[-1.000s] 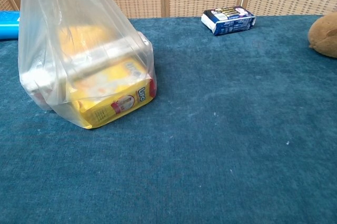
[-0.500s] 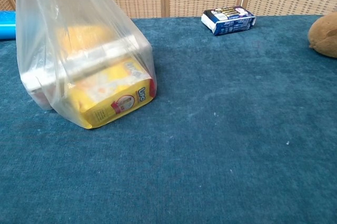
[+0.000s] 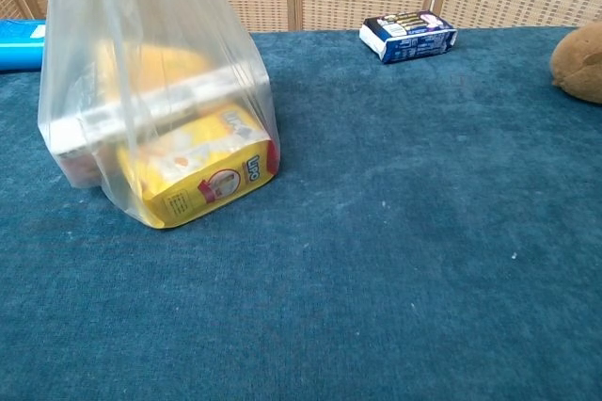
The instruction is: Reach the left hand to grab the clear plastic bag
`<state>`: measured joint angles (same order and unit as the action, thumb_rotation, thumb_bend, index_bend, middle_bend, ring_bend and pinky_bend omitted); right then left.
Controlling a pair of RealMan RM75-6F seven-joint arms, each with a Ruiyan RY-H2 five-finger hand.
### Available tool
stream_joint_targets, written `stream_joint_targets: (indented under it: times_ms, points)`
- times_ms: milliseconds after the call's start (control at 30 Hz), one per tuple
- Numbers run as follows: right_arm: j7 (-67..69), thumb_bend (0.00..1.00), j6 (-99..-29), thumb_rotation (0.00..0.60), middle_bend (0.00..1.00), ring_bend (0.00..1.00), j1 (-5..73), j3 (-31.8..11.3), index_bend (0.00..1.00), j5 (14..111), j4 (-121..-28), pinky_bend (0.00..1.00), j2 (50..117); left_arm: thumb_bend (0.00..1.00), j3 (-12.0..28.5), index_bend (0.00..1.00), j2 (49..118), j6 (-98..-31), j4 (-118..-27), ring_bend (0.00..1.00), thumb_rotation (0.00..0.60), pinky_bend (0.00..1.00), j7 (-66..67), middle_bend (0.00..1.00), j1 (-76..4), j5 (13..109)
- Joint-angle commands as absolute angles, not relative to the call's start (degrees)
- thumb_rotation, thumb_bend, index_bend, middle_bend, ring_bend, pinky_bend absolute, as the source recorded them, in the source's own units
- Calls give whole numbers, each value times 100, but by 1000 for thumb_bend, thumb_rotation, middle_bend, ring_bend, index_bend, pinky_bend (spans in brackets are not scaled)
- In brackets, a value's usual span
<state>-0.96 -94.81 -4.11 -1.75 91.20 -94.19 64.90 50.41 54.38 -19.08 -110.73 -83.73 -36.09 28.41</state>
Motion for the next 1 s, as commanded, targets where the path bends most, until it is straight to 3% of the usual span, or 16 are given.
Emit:
stream_joint_targets:
  times_ms: [33,133,500,1000]
  points:
    - [-86,218,-9481,268,390,353,-417,-172,339,9116,-9412,282,6493,516,5248,678,5413,-1896,-11098,904,456,959,-8280,948,-3615,2739]
    - [-99,218,-9474,270,390,353,-411,-171,339,9131,-9419,283,6506,516,5511,677,5323,-1875,-11101,904,462,959,-8204,948,-3760,2591]
    - [-75,217,-9492,273,391,353,-423,-175,339,9136,-9434,282,6504,509,5735,677,5074,-1830,-10925,904,463,959,-7987,948,-4349,1901]
    - [61,218,-9538,274,390,353,-465,-203,339,9077,-9328,283,6526,499,5516,677,4931,-1782,-10488,903,468,959,-7675,948,-5272,902]
